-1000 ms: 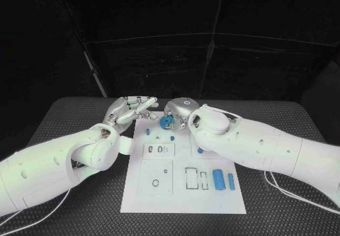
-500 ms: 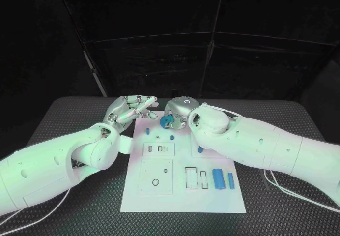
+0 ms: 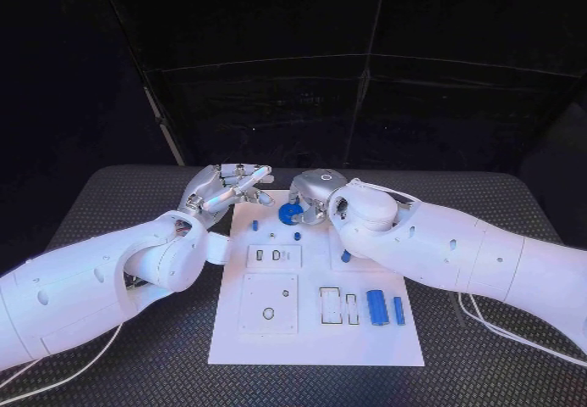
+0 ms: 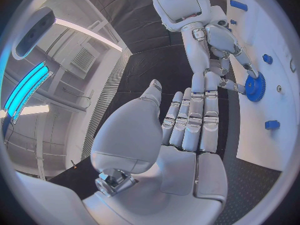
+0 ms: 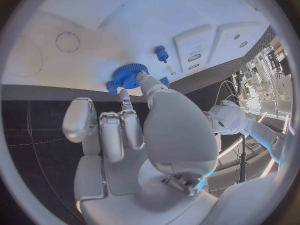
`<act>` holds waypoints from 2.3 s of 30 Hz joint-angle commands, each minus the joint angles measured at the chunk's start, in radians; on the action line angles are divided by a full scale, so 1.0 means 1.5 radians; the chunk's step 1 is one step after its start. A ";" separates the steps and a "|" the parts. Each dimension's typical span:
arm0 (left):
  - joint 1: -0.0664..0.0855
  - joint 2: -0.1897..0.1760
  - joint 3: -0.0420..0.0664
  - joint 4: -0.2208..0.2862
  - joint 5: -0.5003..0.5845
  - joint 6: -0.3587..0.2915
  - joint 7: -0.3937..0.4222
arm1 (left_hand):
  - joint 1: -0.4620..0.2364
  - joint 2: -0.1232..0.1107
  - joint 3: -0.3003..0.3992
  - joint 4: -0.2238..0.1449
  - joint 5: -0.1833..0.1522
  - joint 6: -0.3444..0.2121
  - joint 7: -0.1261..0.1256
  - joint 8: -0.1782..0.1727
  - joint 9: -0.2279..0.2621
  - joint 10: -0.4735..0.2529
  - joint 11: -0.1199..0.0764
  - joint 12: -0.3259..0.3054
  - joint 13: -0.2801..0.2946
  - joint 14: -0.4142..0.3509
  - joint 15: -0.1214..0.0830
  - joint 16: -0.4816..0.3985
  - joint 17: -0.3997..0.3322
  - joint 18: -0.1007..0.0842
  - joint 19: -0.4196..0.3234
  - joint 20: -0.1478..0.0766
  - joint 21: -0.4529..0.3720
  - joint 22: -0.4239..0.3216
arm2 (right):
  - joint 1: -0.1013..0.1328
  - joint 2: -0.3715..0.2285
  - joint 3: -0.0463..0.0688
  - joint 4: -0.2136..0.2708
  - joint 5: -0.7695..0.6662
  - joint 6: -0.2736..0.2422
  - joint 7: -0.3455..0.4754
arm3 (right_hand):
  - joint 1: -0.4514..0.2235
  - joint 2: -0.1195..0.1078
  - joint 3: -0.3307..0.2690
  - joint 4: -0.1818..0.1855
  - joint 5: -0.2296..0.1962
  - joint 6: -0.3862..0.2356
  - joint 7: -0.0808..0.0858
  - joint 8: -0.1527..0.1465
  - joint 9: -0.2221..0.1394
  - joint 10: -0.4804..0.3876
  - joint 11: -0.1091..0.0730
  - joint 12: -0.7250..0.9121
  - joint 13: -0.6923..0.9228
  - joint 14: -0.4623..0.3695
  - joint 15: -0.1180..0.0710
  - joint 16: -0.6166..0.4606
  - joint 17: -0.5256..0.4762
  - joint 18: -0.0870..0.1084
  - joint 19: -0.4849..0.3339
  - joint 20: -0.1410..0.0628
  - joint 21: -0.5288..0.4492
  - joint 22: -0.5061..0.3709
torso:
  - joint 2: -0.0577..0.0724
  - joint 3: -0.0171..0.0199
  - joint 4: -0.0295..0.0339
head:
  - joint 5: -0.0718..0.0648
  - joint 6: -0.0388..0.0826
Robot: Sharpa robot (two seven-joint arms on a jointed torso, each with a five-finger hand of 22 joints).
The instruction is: Assemble the parts on the task board
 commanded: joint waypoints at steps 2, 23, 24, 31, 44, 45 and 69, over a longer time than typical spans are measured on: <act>0.001 0.001 0.001 0.000 -0.003 0.007 0.002 | 0.001 0.008 -0.003 -0.002 0.002 0.003 0.000 -0.004 -0.001 0.002 0.001 -0.004 0.000 -0.005 0.000 0.002 0.001 0.005 0.000 0.003 0.002 0.001 | 0.001 0.000 0.000 0.002 -0.003 0.000 -0.004 | -0.012 -0.001 -0.010 0.002 -0.001 -0.007 0.000 -0.008 0.000 -0.004 0.001 -0.004 0.043 0.054 0.003 -0.003 0.101 -0.007 0.006 0.000 0.005 0.002 | 0.000 0.0003 0.0001 | -0.001 0.000; 0.001 0.002 0.001 -0.006 -0.003 0.008 0.000 | 0.001 0.009 -0.004 -0.002 0.002 0.003 -0.001 -0.005 -0.001 0.002 0.001 -0.005 0.000 -0.005 0.000 0.002 0.001 0.005 -0.001 0.003 0.003 0.001 | 0.000 -0.040 0.000 0.022 0.085 -0.119 0.038 | -0.119 0.033 -0.156 0.116 0.120 -0.023 0.006 -0.037 0.001 0.005 0.007 0.004 0.057 0.057 0.009 0.001 0.113 -0.012 0.021 0.006 0.024 0.033 | -0.001 0.0013 -0.0023 | -0.001 0.001; 0.001 0.001 0.001 -0.007 -0.003 0.008 0.000 | 0.001 0.009 -0.004 -0.002 0.002 0.003 -0.001 -0.005 -0.001 0.002 0.001 -0.005 0.000 -0.005 0.000 0.002 0.001 0.005 -0.001 0.003 0.003 0.001 | -0.001 -0.051 0.000 0.031 0.101 -0.141 0.056 | -0.113 0.033 -0.159 0.115 0.120 -0.023 0.007 -0.038 0.001 0.004 0.007 0.004 0.056 0.057 0.009 0.001 0.113 -0.012 0.021 0.006 0.024 0.034 | -0.001 0.0017 -0.0035 | -0.002 0.002; 0.001 -0.001 0.000 -0.012 -0.003 0.008 0.000 | 0.001 0.009 -0.004 -0.002 0.002 0.003 -0.001 -0.005 -0.001 0.002 0.001 -0.005 0.000 -0.005 0.000 0.002 0.001 0.005 -0.001 0.003 0.003 0.001 | -0.001 -0.158 0.000 0.098 0.260 -0.178 0.175 | -0.024 0.054 -0.153 0.070 0.127 -0.016 0.006 -0.041 0.002 0.000 0.006 -0.001 0.052 0.054 0.008 -0.003 0.103 -0.011 0.016 0.006 0.022 0.029 | -0.005 0.0028 -0.0090 | -0.006 0.010; 0.000 0.007 0.000 -0.025 -0.003 0.010 -0.001 | 0.001 0.009 -0.005 -0.002 0.002 0.003 -0.001 -0.005 -0.001 0.002 0.001 -0.005 -0.001 -0.006 0.000 0.002 0.002 0.005 -0.001 0.003 0.003 0.001 | -0.002 -0.343 0.000 0.127 0.533 -0.079 0.287 | 0.066 0.033 -0.147 -0.013 0.071 -0.033 0.009 -0.063 -0.003 0.003 0.008 -0.002 0.054 0.055 0.009 -0.002 0.108 -0.011 0.014 0.006 0.022 0.028 | -0.010 0.0095 -0.0149 | -0.018 0.020; 0.000 0.008 0.000 -0.026 -0.003 0.010 0.000 | 0.001 0.009 -0.005 -0.002 0.002 0.003 -0.001 -0.005 -0.001 0.002 0.001 -0.005 -0.001 -0.006 0.000 0.002 0.002 0.005 -0.001 0.003 0.003 0.001 | -0.002 -0.347 0.000 0.123 0.536 -0.077 0.288 | 0.067 0.033 -0.149 -0.015 0.071 -0.041 0.010 -0.067 -0.003 0.003 0.009 -0.002 0.054 0.055 0.010 -0.001 0.109 -0.011 0.014 0.006 0.022 0.028 | -0.011 0.0110 -0.0146 | -0.018 0.020; -0.003 0.020 0.000 -0.043 -0.003 0.014 0.000 | 0.001 0.010 -0.005 -0.003 0.002 0.003 -0.001 -0.006 -0.001 0.003 0.001 -0.006 0.000 -0.007 0.000 0.001 0.003 0.005 -0.002 0.003 0.003 0.001 | -0.051 -0.304 0.000 0.026 0.489 -0.066 0.285 | 0.073 0.044 -0.156 -0.023 0.073 -0.056 0.016 -0.071 0.001 0.004 0.014 0.000 0.057 0.057 0.015 0.001 0.115 -0.012 0.019 0.010 0.027 0.038 | -0.010 0.0103 -0.0144 | -0.018 0.013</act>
